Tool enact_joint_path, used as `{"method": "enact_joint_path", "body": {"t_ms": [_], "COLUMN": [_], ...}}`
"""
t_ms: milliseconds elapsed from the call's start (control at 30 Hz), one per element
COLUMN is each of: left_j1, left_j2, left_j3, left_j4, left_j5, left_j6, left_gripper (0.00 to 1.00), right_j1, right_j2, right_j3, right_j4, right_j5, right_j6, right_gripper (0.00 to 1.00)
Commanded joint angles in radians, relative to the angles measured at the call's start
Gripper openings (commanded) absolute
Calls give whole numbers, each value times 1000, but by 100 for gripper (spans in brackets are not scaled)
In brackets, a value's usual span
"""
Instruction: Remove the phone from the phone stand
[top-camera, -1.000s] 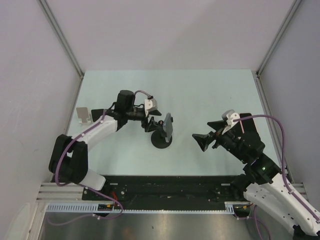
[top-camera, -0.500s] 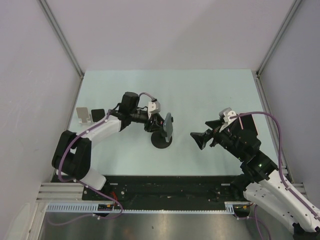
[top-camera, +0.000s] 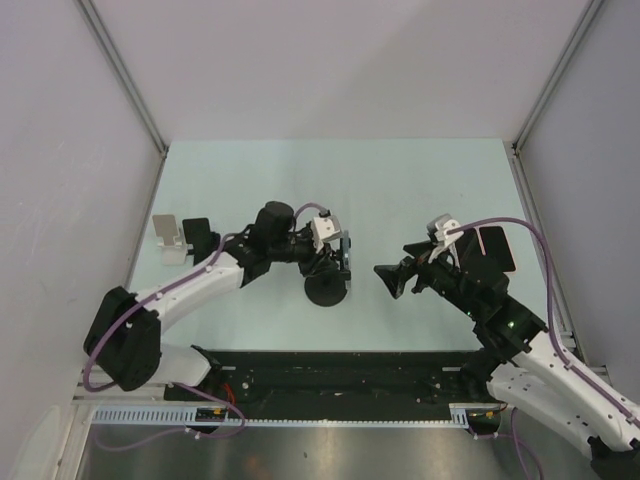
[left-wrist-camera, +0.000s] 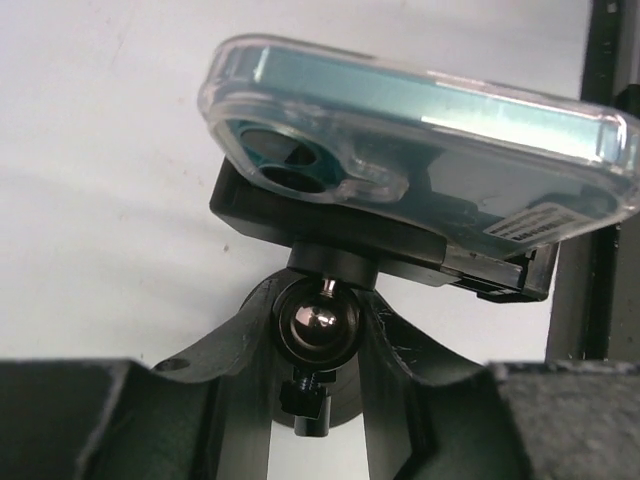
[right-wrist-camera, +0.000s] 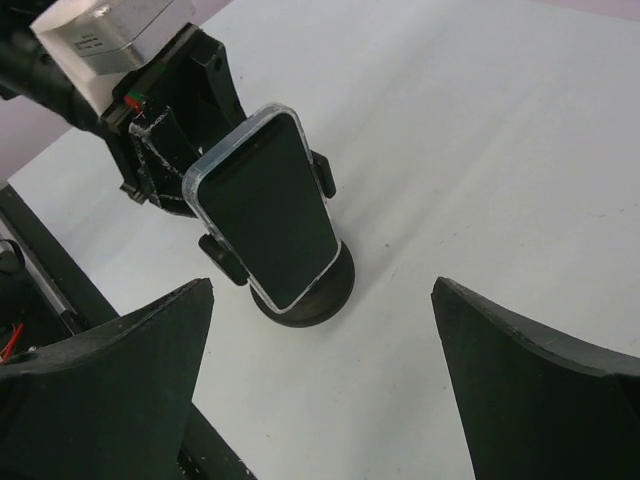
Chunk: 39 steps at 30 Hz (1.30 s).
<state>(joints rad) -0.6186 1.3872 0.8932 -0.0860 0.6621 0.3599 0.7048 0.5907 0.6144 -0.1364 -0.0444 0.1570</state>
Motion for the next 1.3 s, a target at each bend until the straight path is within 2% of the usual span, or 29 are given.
{"method": "enact_joint_path", "body": {"t_ms": [0, 33, 167, 267, 367, 467, 667, 1000, 1100, 1200, 1267], "left_j1": [-108, -122, -156, -184, -188, -194, -204, -211, -214, -214, -216], "left_j2": [-128, -137, -177, -217, -264, -290, -297, -297, -297, -298, -306], "left_j3": [-40, -46, -97, -154, -201, -229, -231, -235, -237, -238, -244], "left_j4": [28, 31, 46, 80, 133, 166, 173, 187, 190, 190, 190], "left_j5": [-336, -443, -589, -651, -654, -645, -634, -619, -619, -627, -648], "left_j6": [-171, -235, -395, -444, -481, -489, -486, -481, -478, -477, -480], "left_gripper": [0, 0, 0, 0, 0, 0, 0, 0, 0, 0, 0], "right_j1": [59, 74, 165, 255, 352, 406, 415, 410, 409, 407, 409], "right_j2": [61, 79, 156, 233, 300, 354, 428, 521, 534, 541, 537], "right_j3": [33, 41, 74, 116, 146, 169, 183, 203, 205, 206, 206], "right_j4": [63, 66, 110, 126, 176, 214, 280, 302, 302, 290, 278], "right_j5": [110, 133, 254, 332, 441, 480, 543, 532, 540, 549, 548], "right_j6": [12, 12, 1, -16, -45, -51, -25, -33, -28, -20, -19], "right_gripper": [96, 95, 92, 90, 88, 87, 81, 66, 60, 49, 35]}}
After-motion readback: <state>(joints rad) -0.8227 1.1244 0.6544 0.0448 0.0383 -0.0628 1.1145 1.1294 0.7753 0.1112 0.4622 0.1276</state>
